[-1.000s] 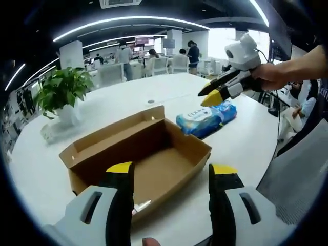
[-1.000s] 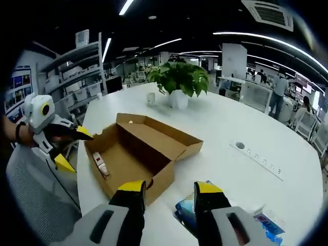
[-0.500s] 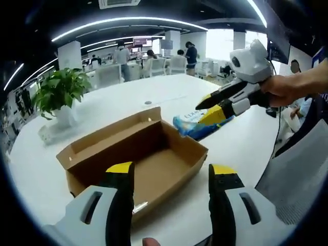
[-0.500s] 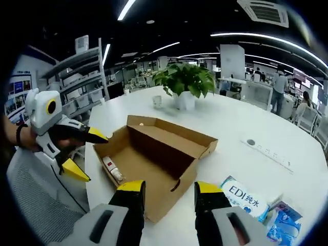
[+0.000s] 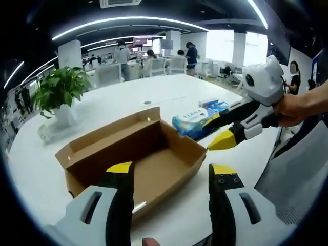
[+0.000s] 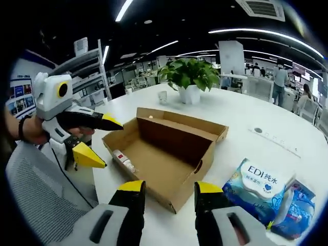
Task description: Operate the shoe box by opening the lid, removing the specified soft item, and placing it in the target area until the item is outside and the box remains undamaged.
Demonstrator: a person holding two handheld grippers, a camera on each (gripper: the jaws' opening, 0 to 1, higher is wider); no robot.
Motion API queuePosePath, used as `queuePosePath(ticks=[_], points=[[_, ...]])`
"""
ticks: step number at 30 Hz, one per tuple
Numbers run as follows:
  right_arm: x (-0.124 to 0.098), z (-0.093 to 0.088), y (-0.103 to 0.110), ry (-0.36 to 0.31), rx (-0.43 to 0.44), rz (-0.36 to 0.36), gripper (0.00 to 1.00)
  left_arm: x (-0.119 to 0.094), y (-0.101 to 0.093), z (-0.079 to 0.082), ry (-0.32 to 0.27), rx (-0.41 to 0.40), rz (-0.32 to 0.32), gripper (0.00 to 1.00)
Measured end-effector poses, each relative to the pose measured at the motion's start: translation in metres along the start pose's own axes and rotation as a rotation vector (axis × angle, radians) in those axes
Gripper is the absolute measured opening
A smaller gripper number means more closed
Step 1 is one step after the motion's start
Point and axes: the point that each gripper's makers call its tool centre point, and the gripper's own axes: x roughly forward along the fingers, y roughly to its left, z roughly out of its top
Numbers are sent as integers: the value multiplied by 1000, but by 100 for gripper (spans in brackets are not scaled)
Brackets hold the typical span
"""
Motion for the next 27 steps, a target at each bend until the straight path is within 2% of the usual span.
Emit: queuePosePath(ticks=[4, 9, 15, 21, 25, 27], points=[[-2, -8, -1, 1, 7, -10, 35, -1, 0, 2, -1, -6, -2, 57], [-6, -14, 4, -2, 17, -28, 35, -7, 5, 11, -24, -25, 8, 57], [-11, -18, 11, -25, 32, -53, 35, -18, 25, 12, -31, -39, 31, 57], [-15, -24, 22, -33, 33, -63, 35, -33, 61, 1, 5, 48, 71, 57], [-18, -27, 26, -36, 29, -74, 36, -38, 83, -10, 41, 87, 75, 57], [-21, -28, 27, -39, 28, -85, 36, -41, 92, -15, 67, 139, 65, 57]])
